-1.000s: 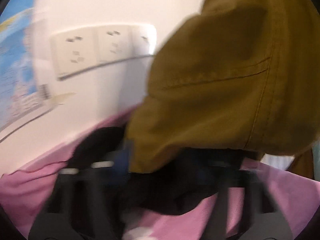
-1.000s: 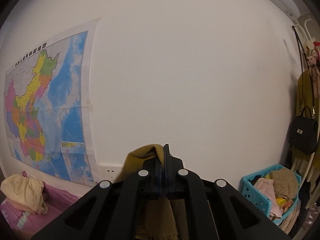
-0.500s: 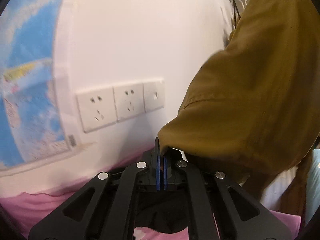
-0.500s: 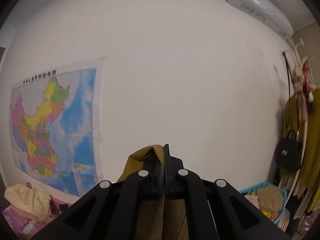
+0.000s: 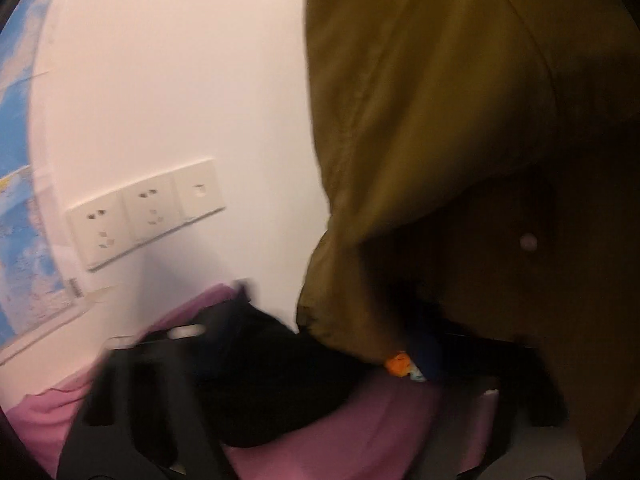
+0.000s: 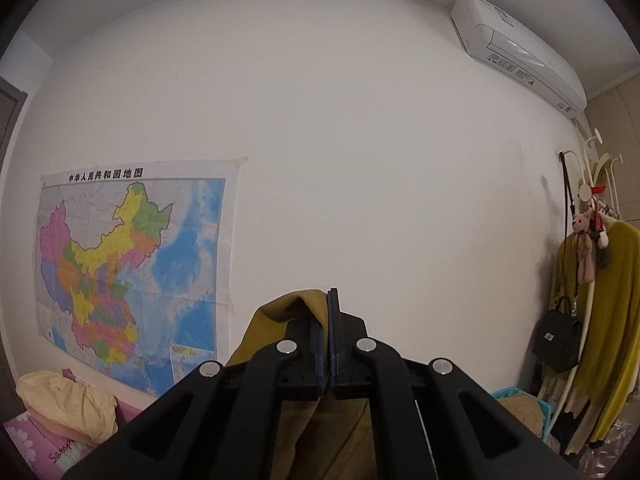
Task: Fold large clothes
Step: 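Lift the jacket with the right gripper while the left gripper grasps another edge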
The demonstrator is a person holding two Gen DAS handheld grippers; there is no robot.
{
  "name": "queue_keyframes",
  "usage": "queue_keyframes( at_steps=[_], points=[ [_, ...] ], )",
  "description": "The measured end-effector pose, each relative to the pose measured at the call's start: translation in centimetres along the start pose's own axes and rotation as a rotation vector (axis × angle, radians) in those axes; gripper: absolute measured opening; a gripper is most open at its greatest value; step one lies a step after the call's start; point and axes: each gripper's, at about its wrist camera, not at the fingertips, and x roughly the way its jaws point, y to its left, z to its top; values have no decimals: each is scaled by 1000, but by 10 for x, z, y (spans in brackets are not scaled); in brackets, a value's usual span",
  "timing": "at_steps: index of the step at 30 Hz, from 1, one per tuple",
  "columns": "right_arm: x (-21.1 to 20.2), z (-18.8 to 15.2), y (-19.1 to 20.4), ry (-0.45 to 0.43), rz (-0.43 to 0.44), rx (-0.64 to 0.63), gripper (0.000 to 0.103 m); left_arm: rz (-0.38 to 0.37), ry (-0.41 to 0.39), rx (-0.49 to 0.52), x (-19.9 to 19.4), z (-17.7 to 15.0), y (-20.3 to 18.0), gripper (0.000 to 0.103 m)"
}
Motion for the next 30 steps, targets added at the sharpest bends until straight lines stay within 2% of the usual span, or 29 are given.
queue_keyframes(
  at_steps=[1, 5, 6, 8, 11, 14, 18, 20, 24, 30],
  points=[
    [-4, 0, -1, 1, -5, 1, 2, -17, 28, -22, 6, 6, 0, 5],
    [-30, 2, -8, -9, -20, 17, 2, 20, 10, -160, -3, 24, 23, 2],
    [-40, 4, -11, -21, -23, 25, 2, 10, -10, -207, -13, 31, 37, 2],
    [-57, 7, -16, -38, -19, 35, 2, 41, -59, -252, -35, 45, 59, 2],
    [-89, 14, -24, -77, -7, 55, 2, 104, -179, -276, -98, 73, 90, 2],
    [-119, 18, -33, -121, 22, 84, 2, 190, -286, -269, -172, 96, 101, 2],
    [-153, 13, -37, -163, 87, 111, 2, 312, -389, -219, -278, 118, 95, 2],
    [-160, 7, -36, -154, 130, 129, 2, 416, -422, -162, -328, 122, 87, 2],
    [-167, -16, -23, -113, 231, 149, 2, 575, -418, -93, -412, 124, 64, 3],
    [-162, -40, 5, -91, 429, 170, 2, 778, -318, -60, -496, 119, 32, 3]
  ],
)
